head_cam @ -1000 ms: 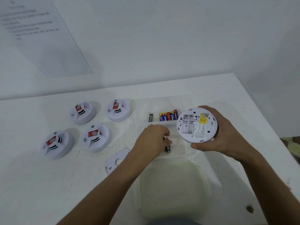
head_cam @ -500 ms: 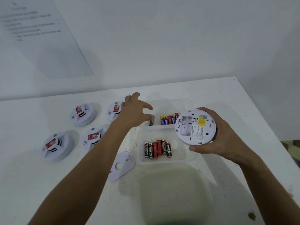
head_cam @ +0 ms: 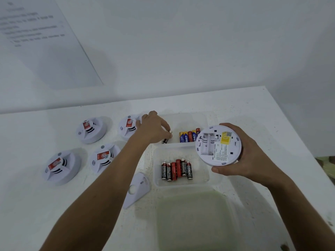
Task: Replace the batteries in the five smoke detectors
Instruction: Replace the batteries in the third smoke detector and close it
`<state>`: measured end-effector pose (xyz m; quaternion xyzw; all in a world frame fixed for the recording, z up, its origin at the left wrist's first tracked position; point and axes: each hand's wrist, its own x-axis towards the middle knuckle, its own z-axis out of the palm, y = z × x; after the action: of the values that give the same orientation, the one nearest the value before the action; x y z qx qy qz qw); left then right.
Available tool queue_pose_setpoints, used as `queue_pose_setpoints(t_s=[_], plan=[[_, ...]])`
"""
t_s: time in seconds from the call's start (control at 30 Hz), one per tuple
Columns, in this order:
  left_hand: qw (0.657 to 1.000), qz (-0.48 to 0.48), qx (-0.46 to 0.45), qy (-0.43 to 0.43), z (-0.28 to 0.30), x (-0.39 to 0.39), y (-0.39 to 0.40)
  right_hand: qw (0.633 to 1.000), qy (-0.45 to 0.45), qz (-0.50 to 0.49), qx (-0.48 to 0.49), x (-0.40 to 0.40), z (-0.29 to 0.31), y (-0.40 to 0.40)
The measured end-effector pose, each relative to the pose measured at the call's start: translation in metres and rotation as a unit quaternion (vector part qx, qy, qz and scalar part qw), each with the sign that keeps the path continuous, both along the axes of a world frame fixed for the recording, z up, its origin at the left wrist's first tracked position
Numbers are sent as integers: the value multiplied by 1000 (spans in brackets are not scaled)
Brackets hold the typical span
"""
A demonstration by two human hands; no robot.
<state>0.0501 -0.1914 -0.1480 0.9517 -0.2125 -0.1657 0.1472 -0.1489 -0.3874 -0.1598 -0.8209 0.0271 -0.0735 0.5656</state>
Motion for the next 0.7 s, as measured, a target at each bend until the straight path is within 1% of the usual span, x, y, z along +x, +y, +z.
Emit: queue_pose_setpoints(t_s=[0.17,0.27,0.37,0.43,0.5,0.57,0.63,0.7], plan=[[993,37,-105,-36,16,-8,5,1000,-6,7,-4,5,4,1],[975,40,-205,-72,39,-24,10,1000,-16,14,7,8,7,3],[943,35,-330,-40,65,-52,10,999,-21,24,19,11,9,7],[924,21,-381,-3,73,-68,9,999,-24,27,22,14,10,12],[909,6,-415,28,71,-78,6,999,-28,29,28,15,11,16],[901,0,-433,30,62,-84,4,998,-33,34,37,16,11,18],[897,4,-442,26,53,-86,3,998,-34,37,42,16,12,20],[900,3,-435,18,46,-87,4,998,-33,39,40,14,13,22]])
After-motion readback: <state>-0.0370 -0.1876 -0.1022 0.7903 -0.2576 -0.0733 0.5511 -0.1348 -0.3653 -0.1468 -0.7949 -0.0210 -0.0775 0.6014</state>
